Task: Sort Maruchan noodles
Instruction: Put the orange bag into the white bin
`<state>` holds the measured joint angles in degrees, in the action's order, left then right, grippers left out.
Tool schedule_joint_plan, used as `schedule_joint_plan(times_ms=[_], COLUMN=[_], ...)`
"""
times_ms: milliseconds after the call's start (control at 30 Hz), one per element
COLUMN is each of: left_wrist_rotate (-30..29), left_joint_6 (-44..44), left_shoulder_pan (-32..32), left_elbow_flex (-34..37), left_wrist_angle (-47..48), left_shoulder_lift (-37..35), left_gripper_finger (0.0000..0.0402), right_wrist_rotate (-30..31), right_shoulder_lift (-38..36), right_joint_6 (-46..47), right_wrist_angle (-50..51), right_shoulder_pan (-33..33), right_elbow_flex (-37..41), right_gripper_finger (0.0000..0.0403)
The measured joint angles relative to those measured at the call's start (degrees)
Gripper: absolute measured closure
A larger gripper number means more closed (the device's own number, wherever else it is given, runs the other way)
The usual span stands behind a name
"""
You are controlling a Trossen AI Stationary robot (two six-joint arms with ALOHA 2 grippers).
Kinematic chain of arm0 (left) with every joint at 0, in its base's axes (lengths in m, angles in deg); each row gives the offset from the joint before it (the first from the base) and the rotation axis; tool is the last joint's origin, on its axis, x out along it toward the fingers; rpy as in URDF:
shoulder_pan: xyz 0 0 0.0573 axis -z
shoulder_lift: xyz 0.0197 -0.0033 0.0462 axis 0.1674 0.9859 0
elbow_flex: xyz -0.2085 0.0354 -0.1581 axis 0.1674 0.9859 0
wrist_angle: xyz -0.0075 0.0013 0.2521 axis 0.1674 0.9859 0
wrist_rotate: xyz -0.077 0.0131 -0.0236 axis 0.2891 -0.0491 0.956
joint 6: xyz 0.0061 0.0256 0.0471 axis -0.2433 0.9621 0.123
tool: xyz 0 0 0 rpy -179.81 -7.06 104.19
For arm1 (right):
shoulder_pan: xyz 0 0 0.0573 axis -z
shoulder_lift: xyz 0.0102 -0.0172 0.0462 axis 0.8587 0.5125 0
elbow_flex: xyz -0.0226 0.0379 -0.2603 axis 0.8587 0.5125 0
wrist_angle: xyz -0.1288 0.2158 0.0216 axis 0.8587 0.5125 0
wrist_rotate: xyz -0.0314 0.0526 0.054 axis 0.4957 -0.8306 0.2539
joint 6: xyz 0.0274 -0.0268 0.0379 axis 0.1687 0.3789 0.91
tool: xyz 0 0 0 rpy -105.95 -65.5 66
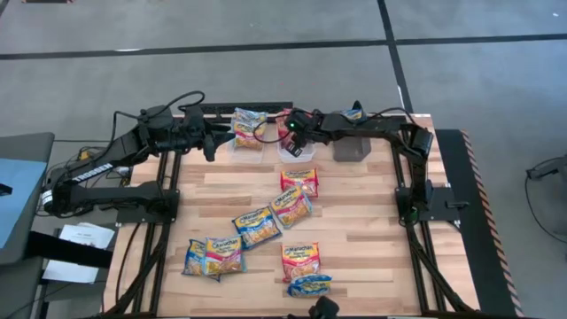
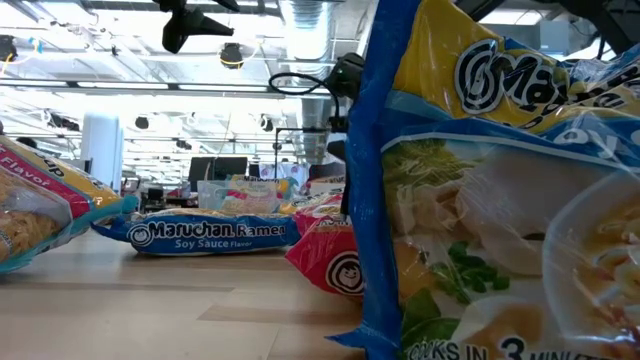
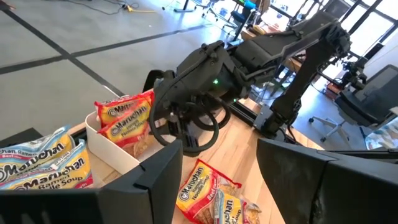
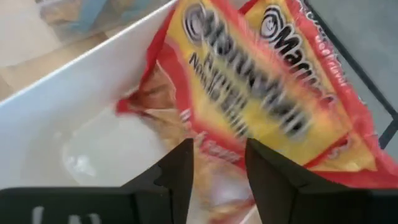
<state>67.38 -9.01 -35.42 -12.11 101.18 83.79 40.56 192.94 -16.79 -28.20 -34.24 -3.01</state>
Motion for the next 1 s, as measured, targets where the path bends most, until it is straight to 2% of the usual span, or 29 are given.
schedule_joint_plan(times_ms=[233,333,433,600,733,1000], left_wrist_rotate=[0.0,0.0,0.0,0.1,0.2,0.1], left_joint_6=[0.0,0.0,0.0,0.0,0.0,1.3], left_shoulder_pan=[0.0,0.0,0.0,0.0,0.0,0.0], left_elbow_flex=[0.0,0.0,0.0,0.0,0.0,0.0], left_wrist_angle=[0.0,0.4,1.6,1.2,0.6,0.6], left_shoulder_lift=[0.0,0.0,0.0,-0.2,-0.2,-0.2], left_gripper_finger=[0.0207,0.0207,0.0207,0.0207,0.0207,0.0207], right_wrist_rotate=[-0.3,-3.1,-10.1,-26.8,-34.2,-34.1], right_shoulder_lift=[-0.1,-0.1,-0.1,-0.1,2.0,6.6], right_joint_6=[0.1,0.1,0.7,4.2,5.2,4.7], right_wrist_angle=[6.4,7.9,9.0,9.7,10.3,14.9], right_shoulder_pan=[0.1,0.6,1.2,2.9,4.2,4.5], right_elbow_flex=[-6.5,-8.8,-10.2,-11.3,-11.3,-11.3], right_gripper_finger=[0.0222,0.0224,0.0225,0.0225,0.0225,0.0226])
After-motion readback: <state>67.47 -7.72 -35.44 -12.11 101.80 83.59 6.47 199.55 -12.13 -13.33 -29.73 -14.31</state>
